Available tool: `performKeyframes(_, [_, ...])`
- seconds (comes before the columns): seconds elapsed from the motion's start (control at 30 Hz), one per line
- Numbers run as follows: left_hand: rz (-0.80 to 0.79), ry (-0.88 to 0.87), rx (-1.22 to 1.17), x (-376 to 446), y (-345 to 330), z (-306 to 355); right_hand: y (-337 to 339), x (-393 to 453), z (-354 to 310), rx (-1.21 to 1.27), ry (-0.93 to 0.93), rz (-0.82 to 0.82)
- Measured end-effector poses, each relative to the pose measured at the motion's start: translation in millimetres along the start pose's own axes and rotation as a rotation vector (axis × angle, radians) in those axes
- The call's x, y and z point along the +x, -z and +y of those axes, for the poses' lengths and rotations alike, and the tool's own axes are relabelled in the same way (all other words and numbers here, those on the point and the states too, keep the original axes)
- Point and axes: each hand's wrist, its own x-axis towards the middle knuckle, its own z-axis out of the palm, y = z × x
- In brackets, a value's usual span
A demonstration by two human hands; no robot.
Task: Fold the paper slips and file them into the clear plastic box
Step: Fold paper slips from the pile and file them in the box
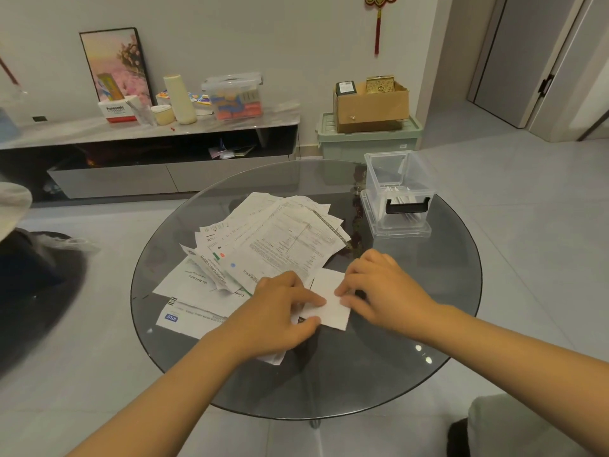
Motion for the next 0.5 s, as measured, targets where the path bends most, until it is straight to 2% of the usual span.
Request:
performKeyframes(0.1, [-0.058,-0.034,-0.009,-1.7,0.0,-0.4,4.0,-7.0,1.9,0.004,-0.002,-0.156])
performKeyframes(0.23, [-0.029,-0.055,0.066,0.1,0.3,1.7,10.3,-11.7,0.5,-0.018,0.044,-0.229])
performKeyframes(0.33, [0.014,-0.146,0.162,0.3,1.3,3.5,13.3,-12.6,1.8,-0.064,0.069,-0.228])
performKeyframes(0.5, [0.059,-0.169,0.091,-1.3,-4.0,7.9,11.2,-13.5,-6.1,-0.126,0.158,-0.179])
